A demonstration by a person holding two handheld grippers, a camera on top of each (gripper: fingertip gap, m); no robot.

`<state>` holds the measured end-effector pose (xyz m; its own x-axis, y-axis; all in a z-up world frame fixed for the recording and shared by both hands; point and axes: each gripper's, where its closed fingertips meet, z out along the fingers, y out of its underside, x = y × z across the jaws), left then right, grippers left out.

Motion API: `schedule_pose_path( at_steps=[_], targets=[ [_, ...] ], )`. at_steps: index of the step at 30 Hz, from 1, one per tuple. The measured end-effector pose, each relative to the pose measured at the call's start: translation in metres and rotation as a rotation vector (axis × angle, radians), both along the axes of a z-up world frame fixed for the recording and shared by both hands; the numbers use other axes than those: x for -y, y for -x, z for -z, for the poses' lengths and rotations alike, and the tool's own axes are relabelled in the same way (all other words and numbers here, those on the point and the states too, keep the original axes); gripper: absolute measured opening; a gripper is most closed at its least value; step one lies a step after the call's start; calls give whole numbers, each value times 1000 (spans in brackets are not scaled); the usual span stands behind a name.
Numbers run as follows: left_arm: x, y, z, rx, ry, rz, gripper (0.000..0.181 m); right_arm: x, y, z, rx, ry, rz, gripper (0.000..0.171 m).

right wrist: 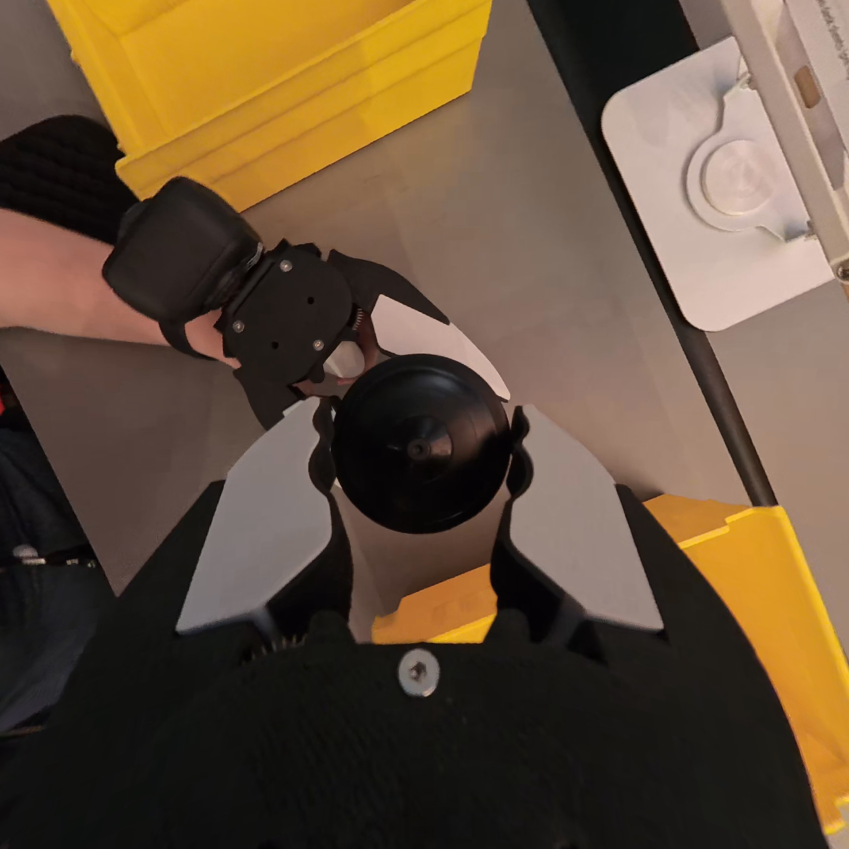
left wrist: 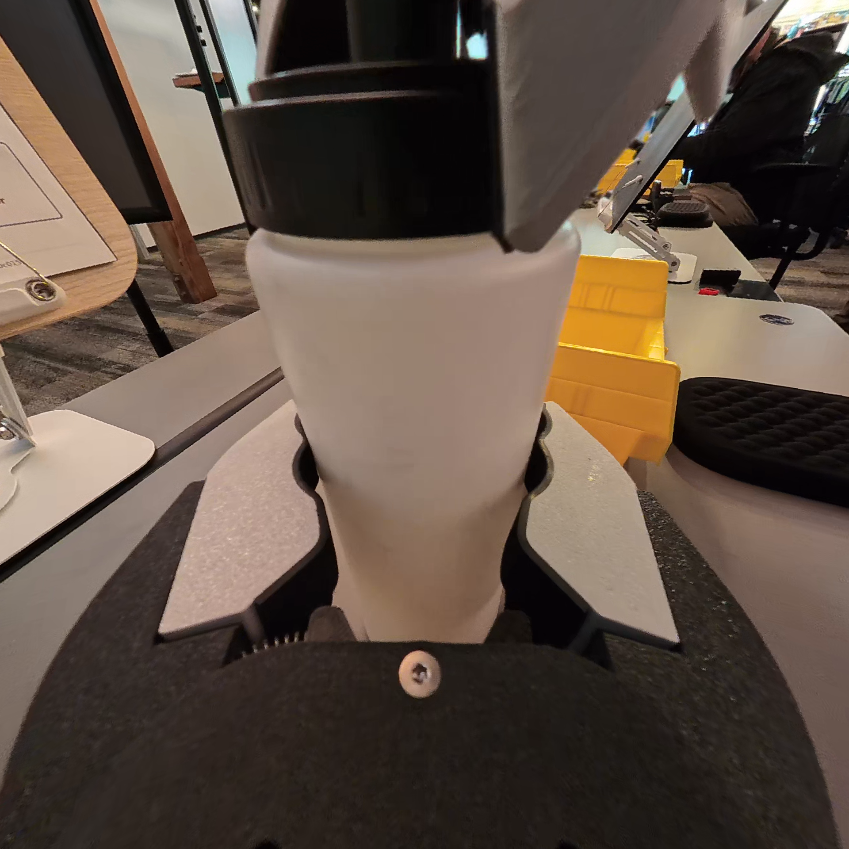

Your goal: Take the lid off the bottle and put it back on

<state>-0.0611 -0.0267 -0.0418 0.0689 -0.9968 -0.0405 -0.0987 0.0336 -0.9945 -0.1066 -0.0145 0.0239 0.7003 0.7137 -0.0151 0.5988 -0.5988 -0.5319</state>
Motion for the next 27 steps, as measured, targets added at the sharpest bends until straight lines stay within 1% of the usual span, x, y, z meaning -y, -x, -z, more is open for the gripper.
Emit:
schedule_pose_path(
  at_steps=[2,4,7,8,9,11,12,14,16,17,19,21,23,25,27],
  targets=[
    [1,-1,0,5,2,15,91,2,0,0,8,11,-76,76],
    [4,-1,-1,10,-1,40,91,5,2,0,24,11,-209,76],
    [9,-2,-1,11,3,93,91,12,5,-1,-15,4,-405,76],
    [10,-3,-1,11,6,93,91,14,4,-1,-32,0,-456,76],
    [9,-3,0,8,7,82,91,13,3,-1,-44,-3,-470,76],
    [8,-4,0,-12,3,58,92,12,1,-1,-20,13,-422,76],
    [6,-4,1,-23,3,37,92,11,-1,0,13,21,-360,77],
    [5,-4,1,-35,4,2,92,3,-7,-2,92,-11,-172,87],
    [4,-5,2,-46,4,-31,92,4,-14,0,162,-14,-3,90],
    [4,-5,2,-53,3,-44,92,2,-17,-1,172,-23,87,90],
    [3,-5,3,-62,5,-60,92,5,-17,1,114,29,222,83],
    [4,-5,3,-70,4,-55,92,8,-15,2,91,60,230,77],
    [6,-6,3,-68,3,-44,92,10,-16,2,117,85,183,77],
    [6,-6,3,-70,3,-41,92,12,-16,3,152,109,83,77],
    [7,-6,3,-66,-1,-27,92,14,-16,4,214,113,-82,77]
  ],
)
